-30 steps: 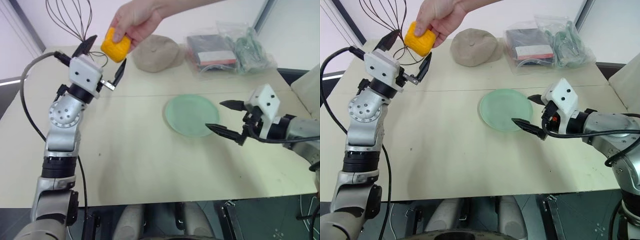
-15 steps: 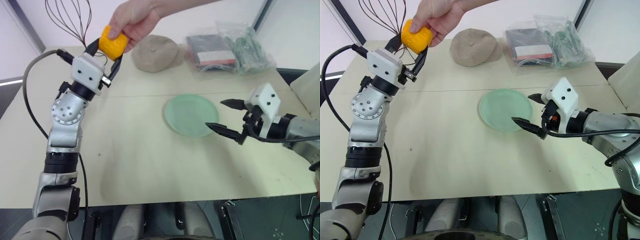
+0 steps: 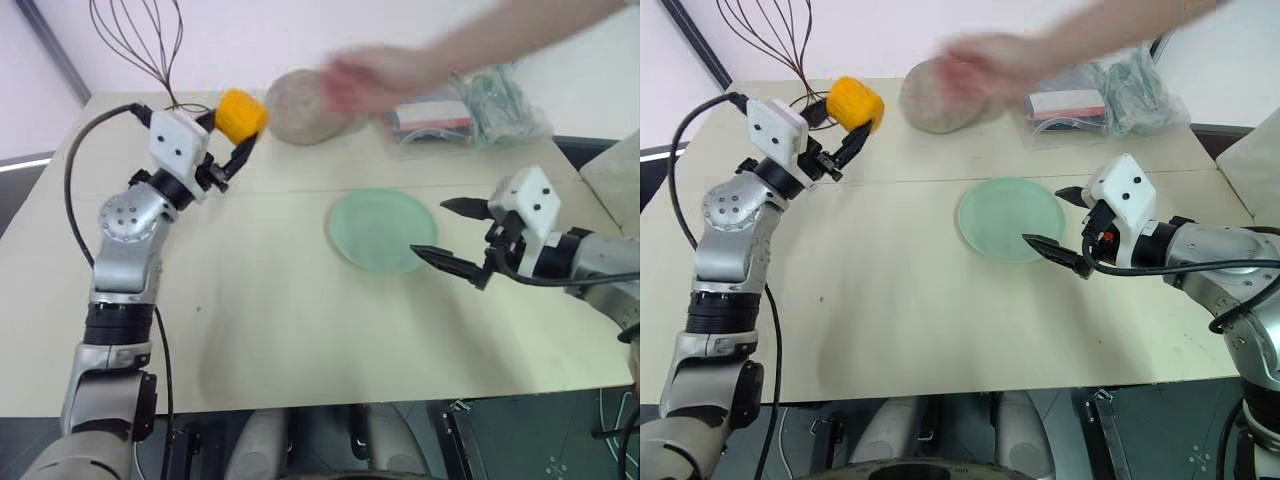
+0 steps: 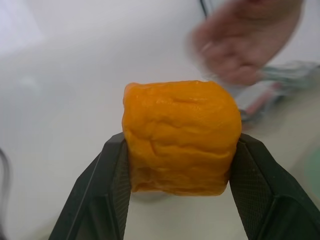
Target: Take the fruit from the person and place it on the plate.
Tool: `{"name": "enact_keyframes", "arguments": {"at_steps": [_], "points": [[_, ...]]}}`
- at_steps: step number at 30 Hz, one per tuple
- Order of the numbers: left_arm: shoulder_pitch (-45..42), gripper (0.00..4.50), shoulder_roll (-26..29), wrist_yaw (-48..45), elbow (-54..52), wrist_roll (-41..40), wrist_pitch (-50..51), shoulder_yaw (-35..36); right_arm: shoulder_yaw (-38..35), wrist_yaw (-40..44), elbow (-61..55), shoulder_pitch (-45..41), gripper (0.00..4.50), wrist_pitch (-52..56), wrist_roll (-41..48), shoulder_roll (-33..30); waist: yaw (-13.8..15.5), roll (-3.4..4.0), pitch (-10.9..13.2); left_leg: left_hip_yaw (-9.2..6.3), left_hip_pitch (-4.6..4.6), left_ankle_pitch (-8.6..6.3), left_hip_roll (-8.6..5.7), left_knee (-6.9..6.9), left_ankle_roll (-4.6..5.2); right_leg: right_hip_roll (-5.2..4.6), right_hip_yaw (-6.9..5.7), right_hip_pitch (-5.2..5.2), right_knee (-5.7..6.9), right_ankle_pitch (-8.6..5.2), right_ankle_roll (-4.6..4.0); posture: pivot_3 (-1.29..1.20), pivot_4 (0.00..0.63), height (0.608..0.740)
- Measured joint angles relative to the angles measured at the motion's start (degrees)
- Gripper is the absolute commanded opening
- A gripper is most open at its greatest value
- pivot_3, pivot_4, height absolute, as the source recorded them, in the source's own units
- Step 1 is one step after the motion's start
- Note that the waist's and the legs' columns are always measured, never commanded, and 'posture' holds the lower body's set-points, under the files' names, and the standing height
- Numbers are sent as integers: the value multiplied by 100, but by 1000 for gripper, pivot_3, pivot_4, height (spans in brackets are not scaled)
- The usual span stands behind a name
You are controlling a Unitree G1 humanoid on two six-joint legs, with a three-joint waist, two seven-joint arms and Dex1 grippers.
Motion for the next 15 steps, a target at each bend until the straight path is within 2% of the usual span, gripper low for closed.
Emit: {"name": "enact_keyframes", "arguments": {"at_steps": [3,5,11,15], "points": [[-844,2188,83,-622,379,-711,1115,41,31,53,1,-30,4500,-3,-9,-16,0,-2,1,-6,-4,-6,1,32,9,4,-9,13,3,0,1,0,150,740],[-1220,2188,145,-1003,514,-917,1439,18,39,106,8,-19,4500,-14,-31,-54,-14,-1,1,0,6,-9,-2,33,16,0,-6,24,0,0,4,0,150,740],[-2092,2188,-99,-2068,1718,-931,1919,-449,78,318,23,396,4500,-441,-569,-371,-9,-2,1,-1,6,-9,-2,37,16,2,-6,28,-1,0,5,0,150,740],[-2425,2188,-434,-2658,2527,-594,1710,-877,-285,-84,1,265,4500,-614,-209,600,-29,-2,3,-3,7,-9,3,36,16,8,-3,25,4,0,5,0,150,740]]}}
